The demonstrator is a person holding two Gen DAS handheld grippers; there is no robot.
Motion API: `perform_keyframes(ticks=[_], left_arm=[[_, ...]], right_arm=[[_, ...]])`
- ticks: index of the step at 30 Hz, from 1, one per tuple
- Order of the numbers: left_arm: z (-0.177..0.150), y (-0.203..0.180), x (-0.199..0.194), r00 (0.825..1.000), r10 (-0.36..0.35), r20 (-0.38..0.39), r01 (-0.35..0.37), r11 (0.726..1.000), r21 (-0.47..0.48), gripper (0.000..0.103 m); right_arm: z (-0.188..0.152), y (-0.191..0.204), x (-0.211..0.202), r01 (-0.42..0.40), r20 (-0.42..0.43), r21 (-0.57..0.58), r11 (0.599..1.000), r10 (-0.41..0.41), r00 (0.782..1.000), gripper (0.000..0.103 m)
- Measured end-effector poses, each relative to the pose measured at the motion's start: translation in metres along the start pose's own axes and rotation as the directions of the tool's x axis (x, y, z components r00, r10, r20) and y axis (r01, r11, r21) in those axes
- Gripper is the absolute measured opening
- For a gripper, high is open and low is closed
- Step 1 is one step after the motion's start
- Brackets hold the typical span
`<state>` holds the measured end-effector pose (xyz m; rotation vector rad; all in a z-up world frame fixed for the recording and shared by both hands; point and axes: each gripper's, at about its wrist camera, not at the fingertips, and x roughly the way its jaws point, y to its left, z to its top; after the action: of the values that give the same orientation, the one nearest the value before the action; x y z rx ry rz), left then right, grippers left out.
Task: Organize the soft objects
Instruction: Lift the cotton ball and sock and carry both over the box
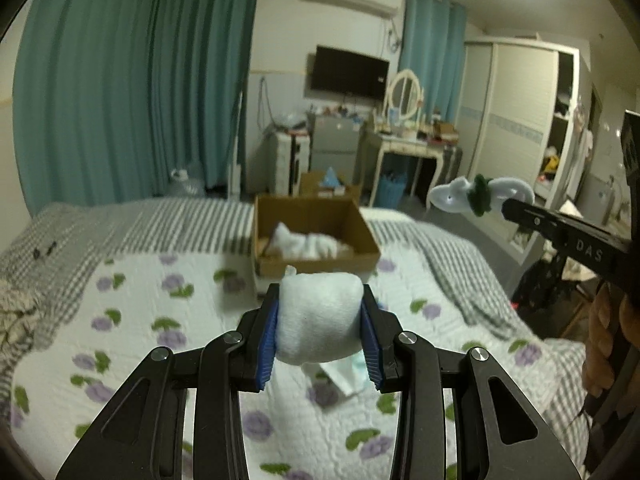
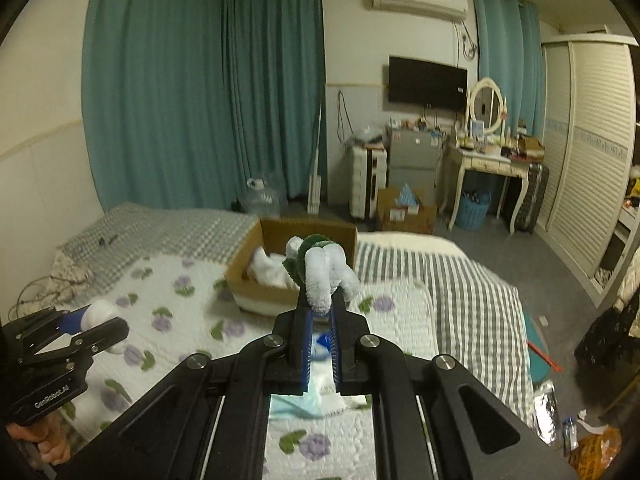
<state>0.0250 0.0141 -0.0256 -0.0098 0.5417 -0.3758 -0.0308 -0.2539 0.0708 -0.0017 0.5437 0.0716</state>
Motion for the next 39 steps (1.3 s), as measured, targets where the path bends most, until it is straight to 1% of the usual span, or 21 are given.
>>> perform_keyframes(ticks=[4, 9, 17, 25, 31, 39], left_arm=[[0.02, 0.002, 0.001, 0.999, 0.0, 0.041, 0.0, 1.0, 0.002, 0.036], [0.042, 0.005, 0.009, 0.997, 0.0, 0.077, 0.0, 1.0, -0.001, 0.036], [0.076, 0.011, 0.043, 0.995, 0.011, 0.099, -0.012, 1.0, 0.003, 0.036], [0.097, 0.021, 0.094, 0.996, 0.027, 0.086, -0.026, 1.0, -0.009, 0.036], [0.107, 0.029, 0.143, 0.998, 0.039, 0.046, -0.039, 0.999, -0.02, 0.036], [0.11, 0.034, 0.213, 0.998, 0.056, -0.023, -0.057, 0.998, -0.024, 0.036]], right_arm=[[0.017, 0.008, -0.006, -0.011, 0.044, -0.012, 1.0, 0.011, 0.999, 0.007], [0.034, 0.012, -0.003, -0.024, 0.078, -0.016, 1.0, 0.025, 0.997, 0.007], [0.058, 0.01, 0.02, -0.047, 0.104, -0.003, 0.999, 0.047, 0.993, 0.007], [0.077, 0.008, 0.069, -0.043, 0.092, -0.016, 0.999, 0.044, 0.995, 0.007], [0.086, 0.009, 0.114, -0.054, 0.066, -0.02, 0.998, 0.055, 0.996, 0.007], [0.085, 0.006, 0.188, -0.075, -0.002, -0.017, 0.997, 0.075, 0.997, 0.008]])
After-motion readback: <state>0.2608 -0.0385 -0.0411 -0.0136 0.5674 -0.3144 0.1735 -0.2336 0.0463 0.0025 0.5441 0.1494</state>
